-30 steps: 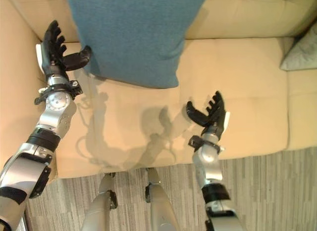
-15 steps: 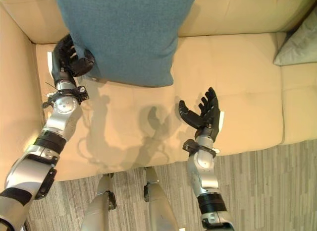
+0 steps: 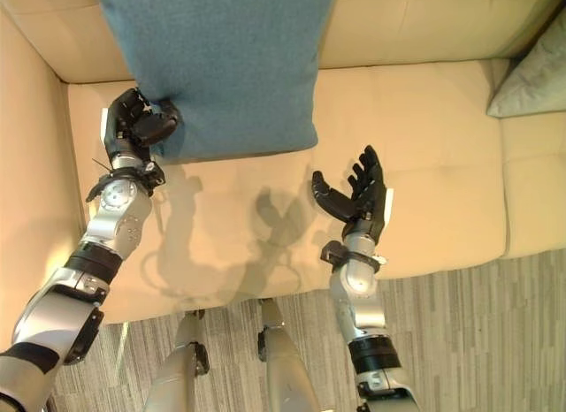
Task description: Pick up all the scattered cushions and arrange them neatly on the sofa.
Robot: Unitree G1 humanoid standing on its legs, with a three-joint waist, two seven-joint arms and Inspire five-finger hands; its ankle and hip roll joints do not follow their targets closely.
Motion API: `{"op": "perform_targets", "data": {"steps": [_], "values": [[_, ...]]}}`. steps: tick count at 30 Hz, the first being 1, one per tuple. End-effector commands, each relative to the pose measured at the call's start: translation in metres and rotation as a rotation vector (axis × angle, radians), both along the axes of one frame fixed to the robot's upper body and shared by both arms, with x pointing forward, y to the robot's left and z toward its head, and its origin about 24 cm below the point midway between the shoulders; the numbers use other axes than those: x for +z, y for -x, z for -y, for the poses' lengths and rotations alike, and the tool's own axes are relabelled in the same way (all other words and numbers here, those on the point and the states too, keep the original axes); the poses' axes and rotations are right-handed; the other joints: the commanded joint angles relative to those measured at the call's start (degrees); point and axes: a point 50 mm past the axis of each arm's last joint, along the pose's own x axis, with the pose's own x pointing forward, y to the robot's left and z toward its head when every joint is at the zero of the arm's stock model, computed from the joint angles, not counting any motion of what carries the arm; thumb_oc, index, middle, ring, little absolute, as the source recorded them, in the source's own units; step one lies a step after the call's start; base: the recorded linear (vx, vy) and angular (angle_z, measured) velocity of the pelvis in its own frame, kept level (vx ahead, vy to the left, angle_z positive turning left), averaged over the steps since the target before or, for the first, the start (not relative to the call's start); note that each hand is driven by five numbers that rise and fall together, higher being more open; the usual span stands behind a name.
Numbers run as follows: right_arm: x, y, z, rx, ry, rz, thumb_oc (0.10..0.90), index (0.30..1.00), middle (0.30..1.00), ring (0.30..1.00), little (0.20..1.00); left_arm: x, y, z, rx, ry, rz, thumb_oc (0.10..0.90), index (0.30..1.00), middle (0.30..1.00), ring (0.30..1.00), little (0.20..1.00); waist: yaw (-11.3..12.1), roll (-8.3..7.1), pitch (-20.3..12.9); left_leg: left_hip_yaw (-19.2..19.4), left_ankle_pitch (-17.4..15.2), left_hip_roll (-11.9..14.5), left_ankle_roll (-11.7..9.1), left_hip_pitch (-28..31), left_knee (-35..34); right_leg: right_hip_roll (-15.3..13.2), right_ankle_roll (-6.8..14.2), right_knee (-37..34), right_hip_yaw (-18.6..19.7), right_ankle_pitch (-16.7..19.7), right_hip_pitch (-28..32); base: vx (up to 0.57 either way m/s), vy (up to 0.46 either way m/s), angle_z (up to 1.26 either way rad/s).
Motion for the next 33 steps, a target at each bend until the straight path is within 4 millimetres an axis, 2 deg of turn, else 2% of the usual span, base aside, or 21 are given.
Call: {"op": "perform_targets", "data": {"steps": [1, 6, 10, 12, 13, 14, 15, 16, 18, 20, 21, 22, 23, 24, 25, 26, 27, 28, 30, 31, 33], "values": [[0.032, 0.004, 0.023, -0.069, 0.071, 0.162, 0.8, 0.9, 0.9, 0.9, 0.9, 0.053, 0.005, 0.035, -0.129, -0.146, 0.245, 0.8, 0.9, 0.9, 0.9, 0.9, 0.61, 0.07, -3.09, -0.06, -6.46, 0.99, -3.54, 1.73, 0.16, -0.99, 4.96, 0.17, -1.78, -4.15, 0.98, 0.0, 0.0, 0.0], [0.035, 0.004, 0.024, -0.061, 0.09, 0.171, 0.8, 0.9, 0.9, 0.9, 0.9, 0.061, -0.001, 0.015, -0.022, -0.254, 0.233, 0.8, 0.9, 0.9, 0.9, 0.9, 0.43, -0.21, -3.37, -0.11, -6.36, 1.18, -3.64, 1.34, 0.16, -0.8, 4.99, 0.17, -1.76, -4.05, 0.61, 0.0, 0.0, 0.0], [0.033, 0.008, 0.029, -0.063, 0.09, 0.179, 0.8, 0.9, 0.9, 0.9, 0.9, 0.068, -0.004, -0.017, 0.091, -0.338, 0.206, 0.8, 0.9, 0.9, 0.9, 0.9, 0.26, -0.32, -3.57, -0.12, -6.26, 1.44, -3.76, 1.35, 0.16, -0.72, 5.06, 0.17, -1.91, -4.03, 0.61, 0.0, 0.0, 0.0], [0.032, 0.013, 0.035, -0.064, 0.103, 0.185, 0.8, 0.9, 0.9, 0.9, 0.9, 0.071, -0.002, -0.038, 0.161, -0.437, 0.2, 0.8, 0.9, 0.9, 0.9, 0.9, 0.31, -0.34, -3.8, -0.11, -6.27, 1.56, -3.77, 1.52, 0.16, -0.66, 5.06, 0.17, -1.92, -4.01, 0.75, 0.0, 0.0, 0.0], [0.033, 0.018, 0.04, -0.064, 0.122, 0.197, 0.8, 0.9, 0.9, 0.9, 0.9, 0.073, 0.001, -0.059, 0.247, -0.544, 0.178, 0.8, 0.9, 0.9, 0.9, 0.9, 0.44, -0.32, -3.99, -0.1, -6.29, 1.6, -3.82, 1.63, 0.16, -0.63, 5.15, 0.17, -1.91, -3.99, 0.74, 0.0, -0.019, -0.04], [0.033, 0.021, 0.042, -0.065, 0.129, 0.207, 0.8, 0.9, 0.9, 0.9, 0.9, 0.074, 0.004, -0.073, 0.301, -0.562, 0.162, 0.8, 0.9, 0.9, 0.9, 0.9, 0.43, -0.29, -4.13, -0.17, -6.28, 1.64, -3.85, 1.65, 0.16, -0.66, 5.16, 0.17, -1.98, -4.01, 0.81, -0.01, -0.029, -0.05], [0.032, 0.027, 0.044, -0.058, 0.139, 0.214, 0.8, 0.9, 0.9, 0.9, 0.9, 0.073, 0.01, -0.099, 0.385, -0.525, 0.14, 0.8, 0.9, 0.9, 0.9, 0.9, 0.48, -0.34, -4.11, -0.18, -6.26, 1.71, -3.9, 1.8, 0.16, -0.73, 5.23, 0.17, -2.09, -3.99, 1.02, -0.01, -0.038, -0.07], [0.027, 0.033, 0.043, -0.051, 0.143, 0.204, 0.8, 0.9, 0.9, 0.9, 0.9, 0.066, 0.016, -0.112, 0.411, -0.486, 0.133, 0.8, 0.9, 0.9, 0.9, 0.9, 0.67, -0.31, -4.09, -0.14, -6.25, 1.68, -3.94, 2.0, 0.16, -0.77, 5.23, 0.17, -2.27, -4.09, 1.45, -0.01, -0.036, -0.06], [0.024, 0.038, 0.044, -0.048, 0.164, 0.189, 0.8, 0.9, 0.9, 0.9, 0.9, 0.047, 0.024, -0.118, 0.408, -0.485, 0.112, 0.8, 0.9, 0.9, 0.9, 0.9, 1.04, -0.2, -4.11, -0.1, -6.24, 1.66, -3.93, 2.69, 0.16, -0.76, 5.14, 0.17, -2.4, -4.27, 2.29, 0.01, -0.021, -0.05], [0.021, 0.04, 0.045, -0.043, 0.216, 0.162, 0.8, 0.9, 0.9, 0.9, 0.9, 0.024, 0.032, -0.112, 0.353, -0.532, 0.09, 0.8, 0.9, 0.9, 0.9, 0.9, 1.63, -0.16, -4.34, 0.05, -6.35, 1.72, -3.91, 3.79, 0.16, -0.92, 5.05, 0.17, -2.74, -4.57, 3.52, 0.02, 0.002, 0.0], [0.016, 0.045, 0.05, -0.047, 0.258, 0.124, 0.8, 0.9, 0.9, 0.9, 0.9, -0.006, 0.043, -0.101, 0.278, -0.585, 0.054, 0.8, 0.9, 0.9, 0.9, 0.9, 2.37, -0.3, -4.76, 0.28, -6.59, 1.67, -3.9, 5.11, 0.16, -1.0, 4.96, 0.17, -2.96, -4.86, 5.02, 0.0, 0.0, 0.0], [0.015, 0.045, 0.05, -0.045, 0.259, 0.123, 0.8, 0.9, 0.9, 0.9, 0.9, -0.007, 0.043, -0.102, 0.28, -0.584, 0.051, 0.8, 0.9, 0.9, 0.9, 0.9, 2.22, -0.25, -4.85, 0.27, -6.26, 1.6, -3.86, 4.95, 0.16, -1.06, 4.95, 0.17, -2.96, -4.6, 4.88, 0.07, 0.005, 0.03], [0.007, 0.048, 0.055, -0.053, 0.331, 0.06, 0.8, 0.9, 0.9, 0.9, 0.9, -0.039, 0.057, -0.091, 0.207, -0.566, 0.006, 0.8, 0.9, 0.9, 0.9, 0.9, 3.0, -0.37, -5.63, 0.47, -7.1, 1.7, -3.91, 7.09, 0.16, -1.11, 4.9, 0.17, -3.36, -5.37, 7.07, 0.03, 0.0, 0.07], [0.007, 0.048, 0.055, -0.051, 0.332, 0.059, 0.8, 0.9, 0.9, 0.9, 0.9, -0.039, 0.058, -0.091, 0.208, -0.566, 0.005, 0.8, 0.9, 0.9, 0.9, 0.9, 2.88, -0.35, -5.68, 0.45, -6.78, 1.63, -3.87, 6.93, 0.16, -1.17, 4.89, 0.17, -3.37, -5.13, 6.92, 0.07, -0.005, 0.08], [0.001, 0.05, 0.057, -0.048, 0.363, 0.023, 0.8, 0.9, 0.9, 0.9, 0.9, -0.057, 0.066, -0.085, 0.174, -0.547, -0.029, 0.8, 0.9, 0.9, 0.9, 0.9, 3.18, -0.48, -6.1, 0.52, -7.0, 1.7, -3.88, 7.98, 0.16, -1.31, 4.86, 0.17, -3.61, -5.38, 8.1, 0.04, -0.003, 0.08], [-0.006, 0.053, 0.061, -0.052, 0.396, -0.023, 0.8, 0.9, 0.9, 0.9, 0.9, -0.073, 0.074, -0.083, 0.155, -0.524, -0.069, 0.8, 0.9, 0.9, 0.9, 0.9, 3.46, -0.6, -6.46, 0.61, -7.22, 1.68, -3.87, 8.98, 0.16, -1.33, 4.82, 0.17, -3.83, -5.69, 9.19, 0.12, -0.007, 0.08], [-0.02, 0.057, 0.065, -0.038, 0.462, -0.116, 0.8, 0.9, 0.9, 0.9, 0.9, -0.103, 0.088, -0.076, 0.108, -0.469, -0.148, 0.8, 0.9, 0.9, 0.9, 0.9, 4.07, -0.82, -6.99, 0.79, -7.85, 1.87, -3.99, 11.51, 0.16, -1.46, 4.74, 0.17, -4.49, -6.43, 11.95, 0.08, -0.002, 0.07], [-0.02, 0.057, 0.065, -0.037, 0.462, -0.116, 0.8, 0.9, 0.9, 0.9, 0.9, -0.103, 0.089, -0.076, 0.108, -0.468, -0.148, 0.8, 0.9, 0.9, 0.9, 0.9, 3.98, -0.82, -6.98, 0.75, -7.58, 1.81, -3.95, 11.37, 0.16, -1.51, 4.73, 0.17, -4.51, -6.23, 11.84, 0.09, 0.001, 0.07], [-0.052, 0.068, 0.072, 0.013, 0.571, -0.303, 0.8, 0.9, 0.9, 0.9, 0.9, -0.135, 0.115, -0.074, 0.037, -0.591, -0.256, 0.8, 0.9, 0.9, 0.9, 0.9, 5.02, -1.03, -7.34, 1.07, -8.44, 2.01, -3.9, 15.83, 0.16, -1.69, 4.73, 0.17, -5.23, -7.32, 16.64, 0.1, 0.018, 0.11], [-0.052, 0.068, 0.072, 0.014, 0.571, -0.303, 0.8, 0.9, 0.9, 0.9, 0.9, -0.135, 0.115, -0.074, 0.037, -0.591, -0.256, 0.8, 0.9, 0.9, 0.9, 0.9, 4.95, -1.06, -7.33, 1.05, -8.2, 1.95, -3.87, 15.71, 0.16, -1.75, 4.72, 0.17, -5.24, -7.15, 16.53, 0.1, 0.016, 0.11], [-0.08, 0.079, 0.074, 0.052, 0.617, -0.443, 0.8, 0.9, 0.9, 0.9, 0.9, -0.16, 0.131, -0.075, 0.002, -0.677, -0.363, 0.8, 0.9, 0.9, 0.9, 0.9, 5.37, -1.13, -7.43, 1.36, -8.79, 2.11, -3.82, 18.82, 0.16, -1.63, 4.69, 0.17, -5.73, -7.83, 19.55, 0.08, 0.009, 0.08]]}}
